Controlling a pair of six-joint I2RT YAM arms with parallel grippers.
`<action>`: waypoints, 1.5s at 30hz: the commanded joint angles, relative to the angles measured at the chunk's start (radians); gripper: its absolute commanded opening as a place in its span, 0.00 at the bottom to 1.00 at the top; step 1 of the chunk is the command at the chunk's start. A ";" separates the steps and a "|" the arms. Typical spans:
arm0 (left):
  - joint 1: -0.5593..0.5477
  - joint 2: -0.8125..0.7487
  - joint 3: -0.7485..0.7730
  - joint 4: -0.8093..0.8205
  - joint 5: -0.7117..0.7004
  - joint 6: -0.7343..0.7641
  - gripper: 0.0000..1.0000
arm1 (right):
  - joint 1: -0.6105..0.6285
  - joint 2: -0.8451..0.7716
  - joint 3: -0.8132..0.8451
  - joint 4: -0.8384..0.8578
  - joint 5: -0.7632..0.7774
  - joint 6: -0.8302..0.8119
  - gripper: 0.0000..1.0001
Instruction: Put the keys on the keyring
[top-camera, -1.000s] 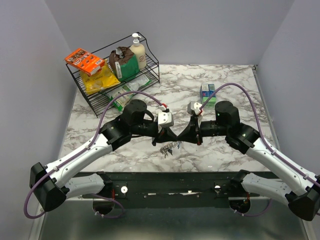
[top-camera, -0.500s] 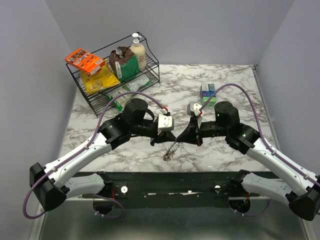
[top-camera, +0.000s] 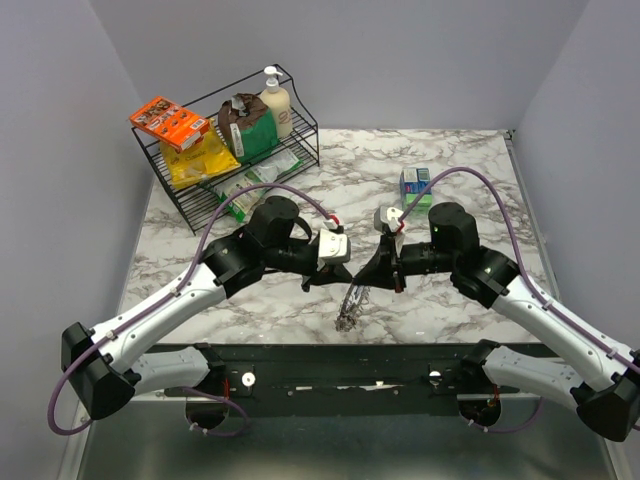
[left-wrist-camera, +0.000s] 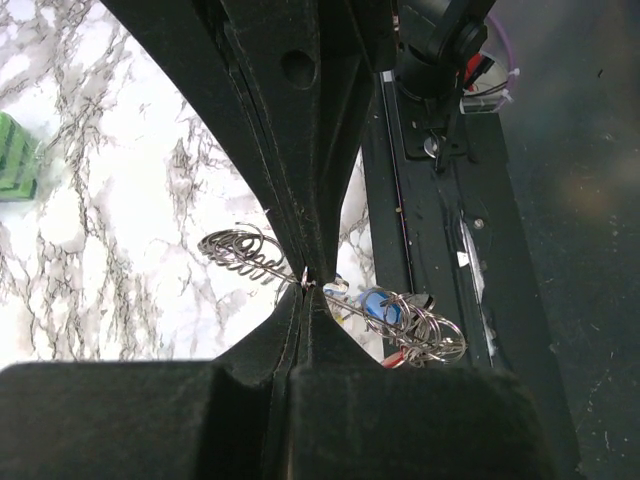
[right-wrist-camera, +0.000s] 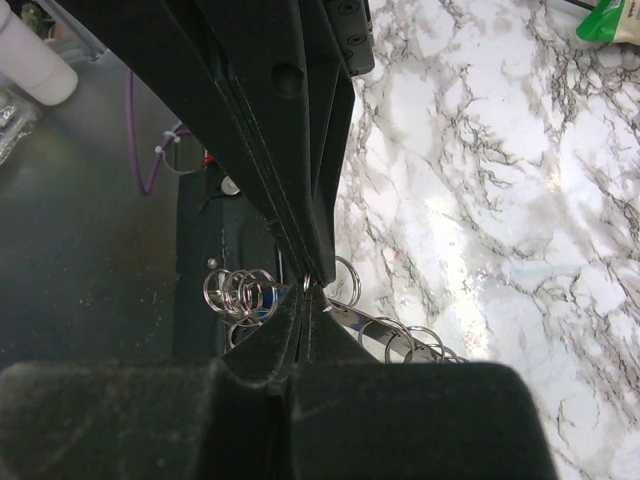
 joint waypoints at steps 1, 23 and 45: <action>0.001 0.007 -0.028 0.064 0.033 -0.070 0.00 | -0.003 0.000 0.041 0.019 -0.037 -0.003 0.01; 0.006 -0.130 -0.416 0.808 -0.200 -0.497 0.00 | -0.006 -0.058 -0.012 0.045 0.264 0.106 0.68; 0.067 -0.187 -0.549 1.186 -0.148 -0.700 0.00 | -0.023 -0.100 -0.058 0.102 0.158 0.104 0.50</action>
